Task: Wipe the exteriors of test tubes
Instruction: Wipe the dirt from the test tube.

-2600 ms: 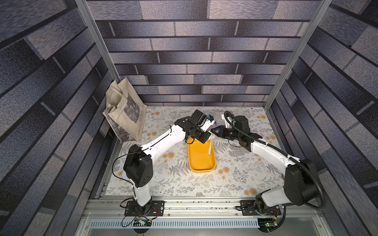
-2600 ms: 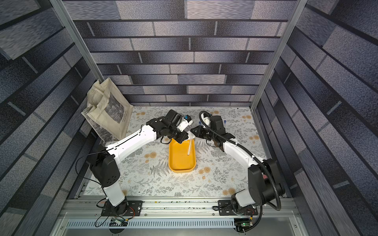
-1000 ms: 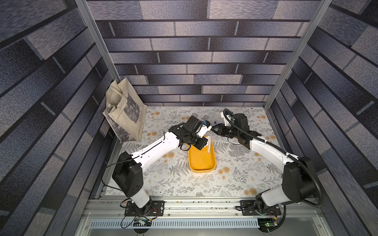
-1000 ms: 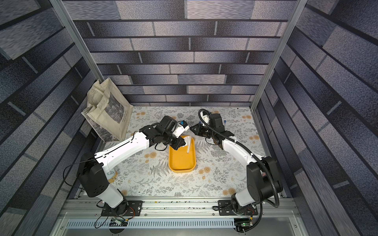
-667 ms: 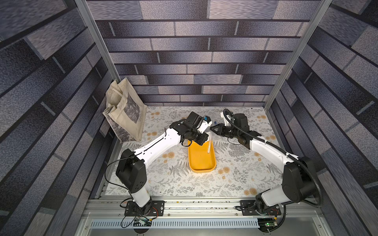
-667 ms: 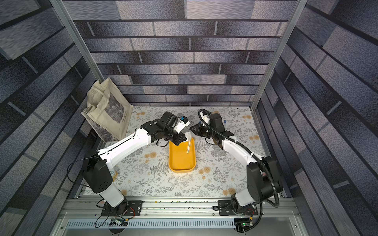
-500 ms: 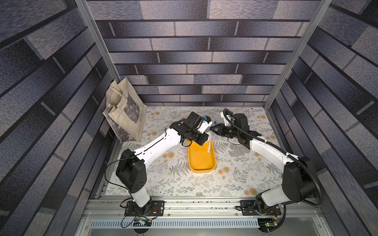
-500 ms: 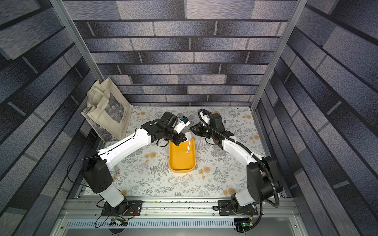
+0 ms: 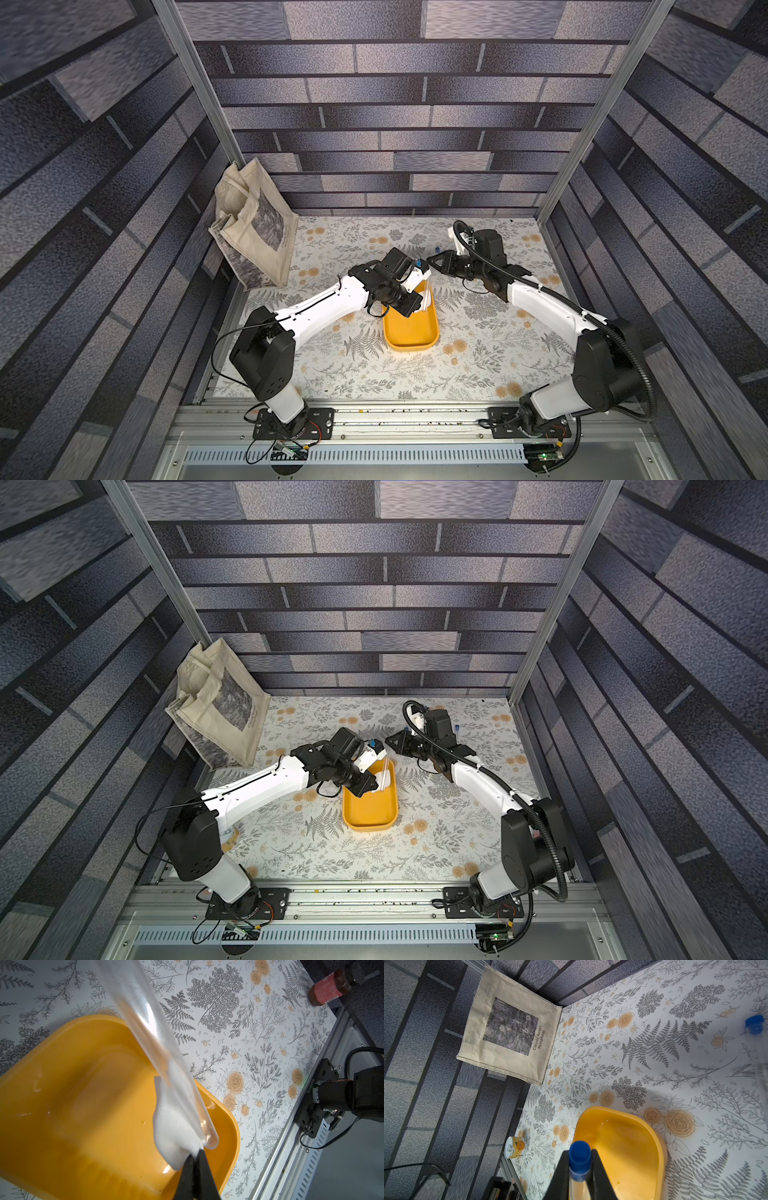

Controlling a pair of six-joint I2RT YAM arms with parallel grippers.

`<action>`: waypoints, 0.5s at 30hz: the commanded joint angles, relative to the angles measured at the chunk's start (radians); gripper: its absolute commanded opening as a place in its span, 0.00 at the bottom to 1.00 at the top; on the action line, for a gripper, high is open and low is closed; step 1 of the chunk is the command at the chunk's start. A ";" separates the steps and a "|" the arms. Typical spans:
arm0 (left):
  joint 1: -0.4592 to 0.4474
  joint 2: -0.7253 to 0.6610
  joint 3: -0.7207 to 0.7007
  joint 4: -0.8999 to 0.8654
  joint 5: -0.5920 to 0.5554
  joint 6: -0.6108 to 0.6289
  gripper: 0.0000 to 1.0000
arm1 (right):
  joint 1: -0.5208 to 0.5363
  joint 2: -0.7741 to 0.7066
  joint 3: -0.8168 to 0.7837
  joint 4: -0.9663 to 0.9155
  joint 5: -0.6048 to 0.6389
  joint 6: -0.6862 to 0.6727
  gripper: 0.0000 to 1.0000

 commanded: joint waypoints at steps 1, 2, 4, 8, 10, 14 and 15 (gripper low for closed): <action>-0.001 -0.054 -0.029 0.037 0.025 -0.020 0.00 | -0.007 0.011 0.033 -0.018 -0.007 -0.018 0.13; -0.001 -0.054 -0.030 0.038 0.023 -0.018 0.00 | -0.007 0.012 0.031 -0.018 -0.009 -0.019 0.13; 0.003 -0.050 -0.025 0.038 0.024 -0.015 0.00 | -0.007 0.013 0.027 -0.017 -0.011 -0.020 0.13; 0.008 -0.031 0.006 0.037 0.028 -0.005 0.00 | -0.007 0.008 0.018 -0.017 -0.012 -0.023 0.13; 0.014 -0.018 0.023 0.045 0.028 0.003 0.00 | -0.007 0.007 0.016 -0.022 -0.011 -0.025 0.13; 0.038 0.011 0.061 0.053 0.046 0.011 0.00 | -0.007 0.002 0.013 -0.031 -0.012 -0.029 0.13; 0.044 0.017 0.074 0.053 0.049 0.013 0.00 | -0.007 0.003 0.011 -0.030 -0.015 -0.029 0.13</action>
